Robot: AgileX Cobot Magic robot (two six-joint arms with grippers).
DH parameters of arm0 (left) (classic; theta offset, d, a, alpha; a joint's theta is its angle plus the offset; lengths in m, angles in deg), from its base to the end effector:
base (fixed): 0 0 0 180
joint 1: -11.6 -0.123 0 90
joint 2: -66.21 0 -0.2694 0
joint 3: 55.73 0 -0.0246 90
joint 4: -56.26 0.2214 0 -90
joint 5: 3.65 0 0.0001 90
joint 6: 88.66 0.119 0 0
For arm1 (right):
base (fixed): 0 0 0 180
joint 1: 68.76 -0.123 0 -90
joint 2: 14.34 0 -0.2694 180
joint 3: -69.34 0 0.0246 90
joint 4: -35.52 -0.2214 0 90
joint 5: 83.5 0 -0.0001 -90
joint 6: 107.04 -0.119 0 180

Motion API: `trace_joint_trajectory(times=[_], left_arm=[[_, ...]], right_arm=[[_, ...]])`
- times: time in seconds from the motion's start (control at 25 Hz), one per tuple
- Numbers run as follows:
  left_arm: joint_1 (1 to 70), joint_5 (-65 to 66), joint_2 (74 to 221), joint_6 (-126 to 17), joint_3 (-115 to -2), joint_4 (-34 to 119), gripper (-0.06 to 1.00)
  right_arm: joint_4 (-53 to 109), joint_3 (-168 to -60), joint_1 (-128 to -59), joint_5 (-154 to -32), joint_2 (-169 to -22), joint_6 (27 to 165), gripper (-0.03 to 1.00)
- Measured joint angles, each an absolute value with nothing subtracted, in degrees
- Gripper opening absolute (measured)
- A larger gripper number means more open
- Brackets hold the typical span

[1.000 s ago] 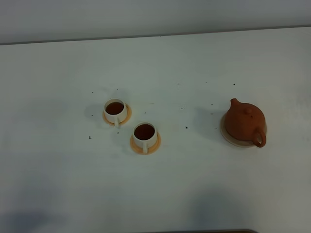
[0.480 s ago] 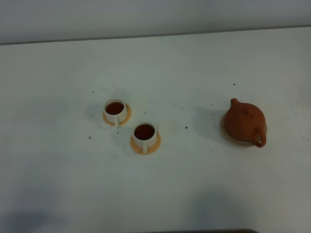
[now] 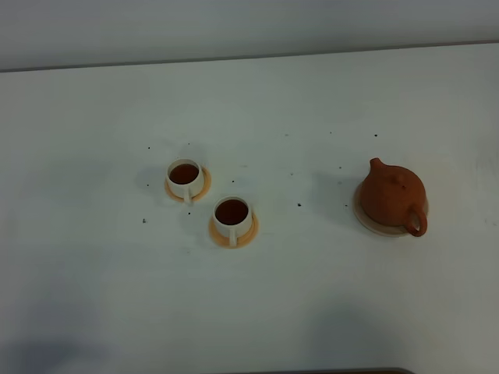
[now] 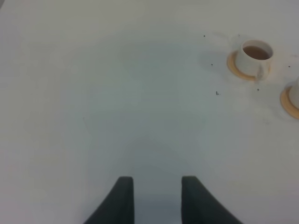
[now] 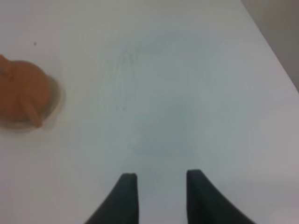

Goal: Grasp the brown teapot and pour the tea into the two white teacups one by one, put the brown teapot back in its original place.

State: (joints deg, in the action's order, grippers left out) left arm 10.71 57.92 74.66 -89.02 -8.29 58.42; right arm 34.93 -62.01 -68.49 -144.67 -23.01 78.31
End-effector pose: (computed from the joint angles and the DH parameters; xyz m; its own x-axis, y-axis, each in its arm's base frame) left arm 0.0085 0.0041 0.2522 -0.4613 0.0045 -0.8872 -0.0396 0.9989 0.0256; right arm 0.0113 0.0010 0.2470 -0.4748 -0.0861 -0.8759 -0.0453 0.9963 -0.0733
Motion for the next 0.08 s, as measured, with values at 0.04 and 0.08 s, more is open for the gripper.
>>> trace_joint_trajectory(times=[0.04, 0.08], left_arm=[[10.71, 57.92, 74.66, -89.02, -8.29, 58.42, 0.25], [10.71, 57.92, 74.66, -89.02, -8.29, 58.42, 0.25]], right_arm=[[34.93, -62.01, -68.49, -144.65, -22.7, 78.31, 0.24], [34.93, -62.01, -68.49, -144.65, -22.46, 78.31, 0.24]])
